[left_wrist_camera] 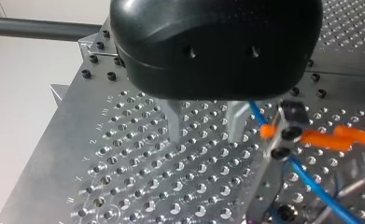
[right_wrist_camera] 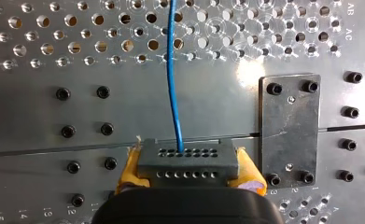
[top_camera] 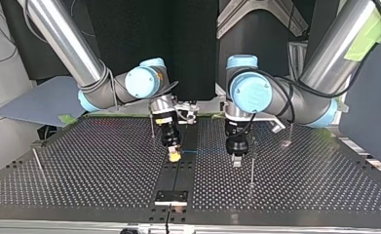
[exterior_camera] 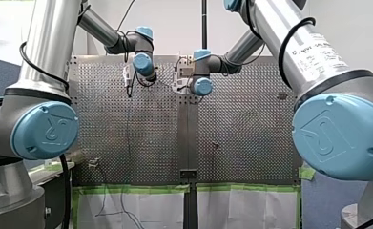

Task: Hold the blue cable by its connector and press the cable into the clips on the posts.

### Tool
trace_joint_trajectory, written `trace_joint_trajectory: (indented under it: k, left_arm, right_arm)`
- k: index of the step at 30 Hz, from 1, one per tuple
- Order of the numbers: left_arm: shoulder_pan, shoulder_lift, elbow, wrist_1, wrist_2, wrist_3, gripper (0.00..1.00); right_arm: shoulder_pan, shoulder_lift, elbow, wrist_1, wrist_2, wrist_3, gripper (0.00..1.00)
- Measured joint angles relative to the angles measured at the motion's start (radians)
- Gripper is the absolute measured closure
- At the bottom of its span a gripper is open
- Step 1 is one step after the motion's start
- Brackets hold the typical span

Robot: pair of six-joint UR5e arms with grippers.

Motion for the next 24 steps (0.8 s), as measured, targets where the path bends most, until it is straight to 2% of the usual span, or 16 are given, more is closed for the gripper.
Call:
trace_joint_trajectory:
  k: [1,2,15,21,24]
  left_arm:
    - [-0.001,0.0,0.0,0.001,-0.005,0.003,0.93]
    - [-0.002,0.0,0.0,0.001,-0.007,0.005,1.0]
    - [-0.024,0.0,0.0,0.028,-0.014,0.023,1.0]
    - [-0.036,0.0,0.0,0.062,-0.01,0.013,1.0]
    - [-0.043,-0.001,0.0,0.087,-0.012,-0.003,1.0]
  right_arm:
    - [0.0,0.0,0.0,0.0,0.0,0.0,1.0]
    - [0.0,0.0,0.0,0.0,0.0,0.0,1.0]
    - [-0.006,0.0,0.0,0.018,0.0,0.001,1.0]
    - [-0.011,0.0,0.0,0.025,0.0,0.004,1.0]
    - [-0.02,0.0,0.007,0.035,0.001,0.008,1.0]
